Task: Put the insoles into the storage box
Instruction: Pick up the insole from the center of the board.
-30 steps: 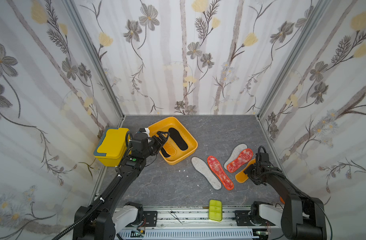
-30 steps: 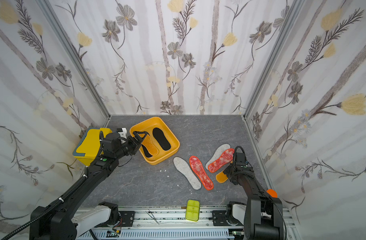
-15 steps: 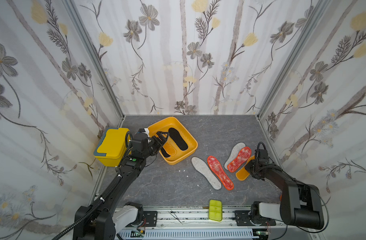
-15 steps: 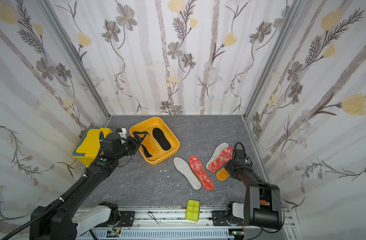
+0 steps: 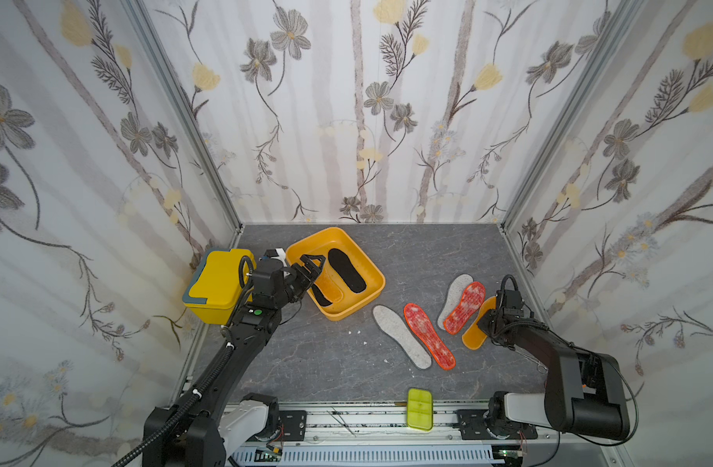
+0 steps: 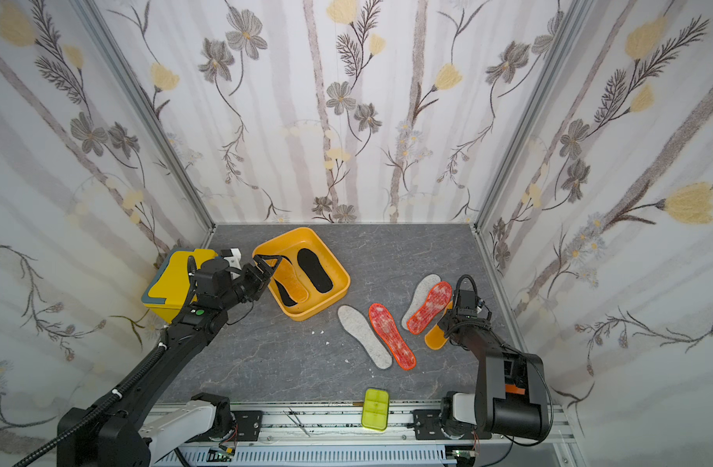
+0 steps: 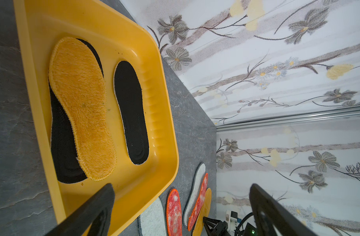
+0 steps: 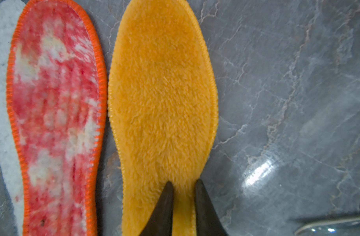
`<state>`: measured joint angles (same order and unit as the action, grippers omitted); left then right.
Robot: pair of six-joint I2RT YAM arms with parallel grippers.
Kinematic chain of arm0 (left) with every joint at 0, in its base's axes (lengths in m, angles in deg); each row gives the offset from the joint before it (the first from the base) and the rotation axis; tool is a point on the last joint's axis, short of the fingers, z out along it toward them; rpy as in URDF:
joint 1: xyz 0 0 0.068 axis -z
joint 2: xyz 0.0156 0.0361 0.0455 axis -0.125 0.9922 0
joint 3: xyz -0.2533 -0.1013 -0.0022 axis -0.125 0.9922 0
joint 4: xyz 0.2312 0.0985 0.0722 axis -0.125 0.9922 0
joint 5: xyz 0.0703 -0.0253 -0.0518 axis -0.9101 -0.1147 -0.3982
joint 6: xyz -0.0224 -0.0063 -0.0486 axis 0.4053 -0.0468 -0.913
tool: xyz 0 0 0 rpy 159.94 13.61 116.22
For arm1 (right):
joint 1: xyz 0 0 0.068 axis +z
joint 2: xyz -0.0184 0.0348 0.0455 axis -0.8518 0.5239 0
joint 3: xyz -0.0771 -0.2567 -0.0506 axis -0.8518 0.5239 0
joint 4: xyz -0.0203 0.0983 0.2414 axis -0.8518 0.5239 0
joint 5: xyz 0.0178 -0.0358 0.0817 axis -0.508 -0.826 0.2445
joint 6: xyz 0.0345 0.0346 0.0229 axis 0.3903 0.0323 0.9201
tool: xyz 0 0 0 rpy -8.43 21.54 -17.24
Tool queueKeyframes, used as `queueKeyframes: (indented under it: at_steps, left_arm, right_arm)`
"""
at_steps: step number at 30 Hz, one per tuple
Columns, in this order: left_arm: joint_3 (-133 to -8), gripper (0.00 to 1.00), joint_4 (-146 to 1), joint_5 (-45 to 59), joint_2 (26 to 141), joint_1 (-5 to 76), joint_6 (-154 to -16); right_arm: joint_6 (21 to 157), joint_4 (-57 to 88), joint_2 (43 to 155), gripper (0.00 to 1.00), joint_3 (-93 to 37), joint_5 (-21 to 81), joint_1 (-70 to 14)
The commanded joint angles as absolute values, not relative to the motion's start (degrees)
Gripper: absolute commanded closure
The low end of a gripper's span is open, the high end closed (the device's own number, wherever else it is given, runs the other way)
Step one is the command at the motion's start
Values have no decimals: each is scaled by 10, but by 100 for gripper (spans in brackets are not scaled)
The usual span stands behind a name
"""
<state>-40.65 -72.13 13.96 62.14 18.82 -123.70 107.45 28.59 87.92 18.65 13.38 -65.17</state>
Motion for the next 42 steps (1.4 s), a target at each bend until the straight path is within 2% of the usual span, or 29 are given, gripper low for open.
queueKeyframes:
  at_steps: [1, 19, 42]
  left_arm:
    - [-407, 0, -722, 134, 616, 188, -1229]
    - [-402, 0, -712, 129, 604, 186, -1230]
    - [-402, 0, -708, 126, 603, 186, -1236]
  right_arm:
    - [1068, 395, 873, 83, 191, 182, -651]
    - [1053, 372, 799, 100, 192, 199, -652]
    - [1025, 356, 683, 100, 177, 206, -659]
